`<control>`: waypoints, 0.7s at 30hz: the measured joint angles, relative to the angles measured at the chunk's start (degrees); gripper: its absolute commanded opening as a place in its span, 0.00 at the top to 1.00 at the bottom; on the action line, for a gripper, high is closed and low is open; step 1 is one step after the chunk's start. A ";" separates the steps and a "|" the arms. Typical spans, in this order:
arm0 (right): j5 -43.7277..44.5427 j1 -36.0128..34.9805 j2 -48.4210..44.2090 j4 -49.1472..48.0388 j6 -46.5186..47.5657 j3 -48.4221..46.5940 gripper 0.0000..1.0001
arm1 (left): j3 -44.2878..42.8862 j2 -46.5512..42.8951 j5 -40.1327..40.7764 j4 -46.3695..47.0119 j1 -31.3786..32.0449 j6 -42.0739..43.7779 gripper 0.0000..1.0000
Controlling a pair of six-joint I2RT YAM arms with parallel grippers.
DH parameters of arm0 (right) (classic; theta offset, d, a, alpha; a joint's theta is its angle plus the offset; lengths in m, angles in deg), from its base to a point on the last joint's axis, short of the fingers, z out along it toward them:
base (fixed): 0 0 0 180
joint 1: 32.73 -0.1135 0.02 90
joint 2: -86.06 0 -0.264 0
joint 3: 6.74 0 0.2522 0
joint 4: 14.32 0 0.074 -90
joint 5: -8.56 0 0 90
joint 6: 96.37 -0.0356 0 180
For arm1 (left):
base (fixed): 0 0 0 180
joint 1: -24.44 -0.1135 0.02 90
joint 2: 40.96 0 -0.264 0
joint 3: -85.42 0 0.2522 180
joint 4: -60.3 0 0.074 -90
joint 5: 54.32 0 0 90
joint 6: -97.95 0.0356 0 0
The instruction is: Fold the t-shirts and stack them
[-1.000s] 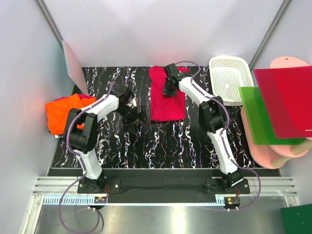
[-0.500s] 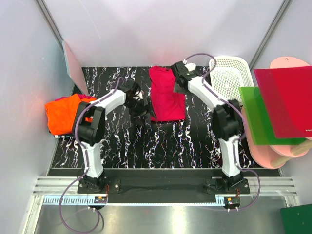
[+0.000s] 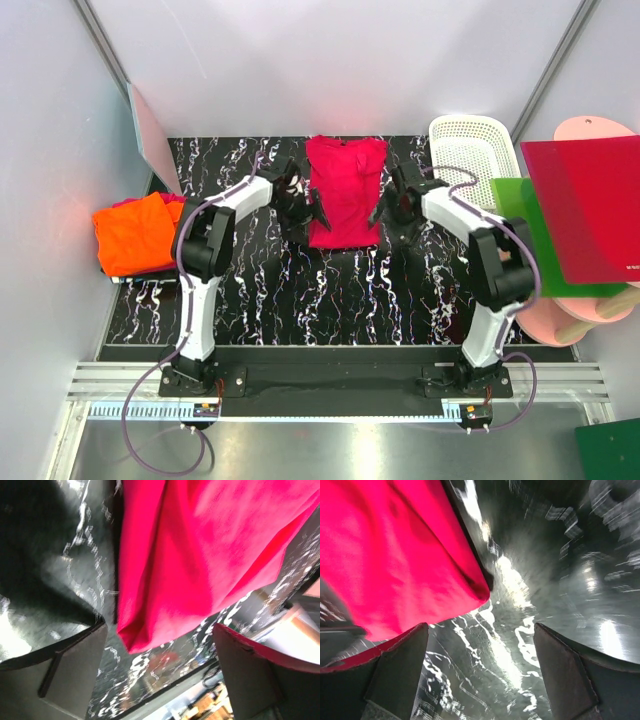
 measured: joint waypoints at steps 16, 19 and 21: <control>-15.98 -0.61 10.56 -5.22 -7.61 1.75 0.85 | 3.80 2.03 -3.91 8.48 0.09 -4.20 1.00; -16.06 -0.61 11.32 -6.47 -7.61 1.81 1.00 | 4.87 1.53 -4.07 9.62 0.09 -4.26 1.00; -16.31 -0.61 11.37 -6.69 -7.37 1.90 1.00 | 5.57 1.14 -4.04 10.40 0.09 -4.26 1.00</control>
